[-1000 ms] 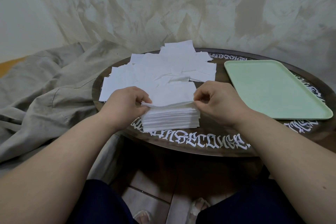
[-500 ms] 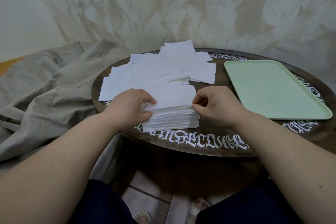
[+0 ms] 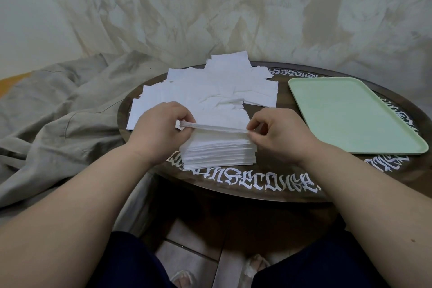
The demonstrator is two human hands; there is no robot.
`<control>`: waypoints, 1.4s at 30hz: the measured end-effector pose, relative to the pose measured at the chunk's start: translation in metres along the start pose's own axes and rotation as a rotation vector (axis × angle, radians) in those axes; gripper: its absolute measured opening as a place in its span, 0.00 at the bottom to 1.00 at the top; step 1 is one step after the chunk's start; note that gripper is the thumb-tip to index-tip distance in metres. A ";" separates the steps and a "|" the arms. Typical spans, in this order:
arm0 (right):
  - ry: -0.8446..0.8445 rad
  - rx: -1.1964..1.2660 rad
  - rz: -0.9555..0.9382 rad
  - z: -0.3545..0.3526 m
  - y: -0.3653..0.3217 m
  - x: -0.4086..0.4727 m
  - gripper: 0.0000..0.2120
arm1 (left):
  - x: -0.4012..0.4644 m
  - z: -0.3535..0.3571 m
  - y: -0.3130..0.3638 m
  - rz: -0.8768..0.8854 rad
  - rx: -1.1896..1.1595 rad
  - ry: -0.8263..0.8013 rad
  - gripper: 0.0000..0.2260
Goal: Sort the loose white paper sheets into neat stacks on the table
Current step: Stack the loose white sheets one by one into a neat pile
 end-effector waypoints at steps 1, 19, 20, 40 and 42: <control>0.003 0.007 0.005 -0.001 0.001 0.000 0.02 | -0.001 0.000 -0.002 0.000 -0.002 -0.042 0.05; -0.110 -0.015 0.044 0.004 0.004 -0.003 0.10 | -0.009 -0.005 -0.011 -0.221 -0.009 -0.275 0.14; -0.111 -0.021 0.041 0.004 0.004 -0.003 0.10 | -0.009 -0.004 -0.012 -0.224 -0.021 -0.278 0.14; -0.082 -0.088 -0.078 0.014 -0.001 0.001 0.10 | -0.005 0.011 -0.011 -0.069 0.040 -0.260 0.10; -0.025 -0.063 -0.081 0.014 -0.003 0.002 0.14 | -0.004 0.009 -0.010 -0.072 0.034 -0.195 0.17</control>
Point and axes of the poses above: each hand's wrist, its own x-axis towards the middle knuckle, its own z-axis out of the palm, y = z × x, the point moved 2 cm from there along x, towards the middle knuckle, and after that the axes turned 11 degrees about y, right-handed, at the moved point
